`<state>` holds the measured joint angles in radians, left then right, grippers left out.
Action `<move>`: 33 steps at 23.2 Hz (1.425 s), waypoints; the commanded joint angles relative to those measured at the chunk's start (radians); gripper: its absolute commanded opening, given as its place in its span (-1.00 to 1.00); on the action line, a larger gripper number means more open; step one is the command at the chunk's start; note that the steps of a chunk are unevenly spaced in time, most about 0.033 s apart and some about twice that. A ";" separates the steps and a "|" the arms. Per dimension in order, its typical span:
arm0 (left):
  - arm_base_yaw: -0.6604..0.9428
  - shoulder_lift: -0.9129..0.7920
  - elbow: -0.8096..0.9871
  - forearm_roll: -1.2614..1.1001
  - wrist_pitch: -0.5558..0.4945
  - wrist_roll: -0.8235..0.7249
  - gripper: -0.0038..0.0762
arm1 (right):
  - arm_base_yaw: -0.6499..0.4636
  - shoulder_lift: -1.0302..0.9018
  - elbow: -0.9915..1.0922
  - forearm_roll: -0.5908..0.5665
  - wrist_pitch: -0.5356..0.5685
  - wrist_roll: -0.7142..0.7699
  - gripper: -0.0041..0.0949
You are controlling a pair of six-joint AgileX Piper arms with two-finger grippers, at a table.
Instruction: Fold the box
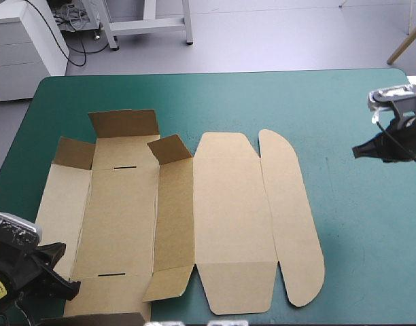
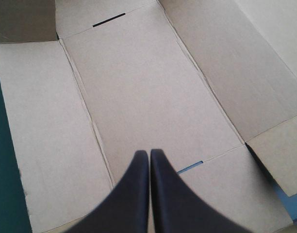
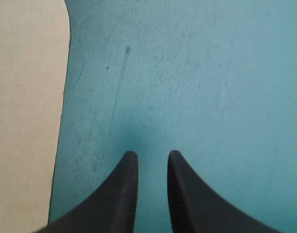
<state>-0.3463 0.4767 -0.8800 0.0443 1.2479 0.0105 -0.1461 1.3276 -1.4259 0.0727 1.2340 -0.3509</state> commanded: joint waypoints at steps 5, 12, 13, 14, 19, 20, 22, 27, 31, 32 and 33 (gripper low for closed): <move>-0.004 0.007 -0.029 -0.006 0.045 -0.011 -0.93 | -0.018 -0.379 0.342 0.028 -0.040 0.072 -0.56; -0.004 0.007 -0.029 -0.006 0.044 -0.011 -0.93 | -0.018 -0.638 0.589 0.077 -0.173 0.072 -0.61; -0.004 0.007 -0.029 -0.006 0.044 -0.011 -0.93 | -0.018 -0.672 0.627 0.077 -0.213 0.072 -0.62; -0.004 0.007 -0.029 -0.006 0.044 -0.011 -0.93 | -0.018 -0.685 0.642 0.082 -0.237 0.072 -0.63; -0.004 0.009 -0.029 -0.006 0.044 -0.011 -0.93 | -0.018 -0.713 0.739 0.128 -0.314 0.052 -0.68; -0.004 0.009 -0.029 -0.006 0.044 -0.011 -0.93 | -0.018 -0.713 0.747 0.128 -0.320 0.052 -0.68; -0.004 0.009 -0.029 -0.006 0.044 -0.011 -0.93 | -0.018 -0.713 0.760 0.128 -0.321 0.052 -0.68; -0.004 0.009 -0.029 -0.006 0.036 -0.011 -0.93 | -0.018 -0.713 0.766 0.128 -0.326 0.052 -0.70; -0.004 0.009 -0.029 0.050 0.031 -0.077 -0.93 | -0.018 -0.713 0.766 0.128 -0.331 0.052 -0.71; -0.004 0.009 -0.029 0.073 0.023 -0.109 -0.93 | -0.018 -0.713 0.766 0.128 -0.331 0.052 -0.71; -0.004 0.009 -0.029 0.099 0.012 -0.125 -0.93 | -0.018 -0.713 0.766 0.128 -0.331 0.052 -0.71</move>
<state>-0.3463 0.4767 -0.8800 0.0806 1.2479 -0.0478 -0.1572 0.6129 -0.6358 0.1883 0.9557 -0.2898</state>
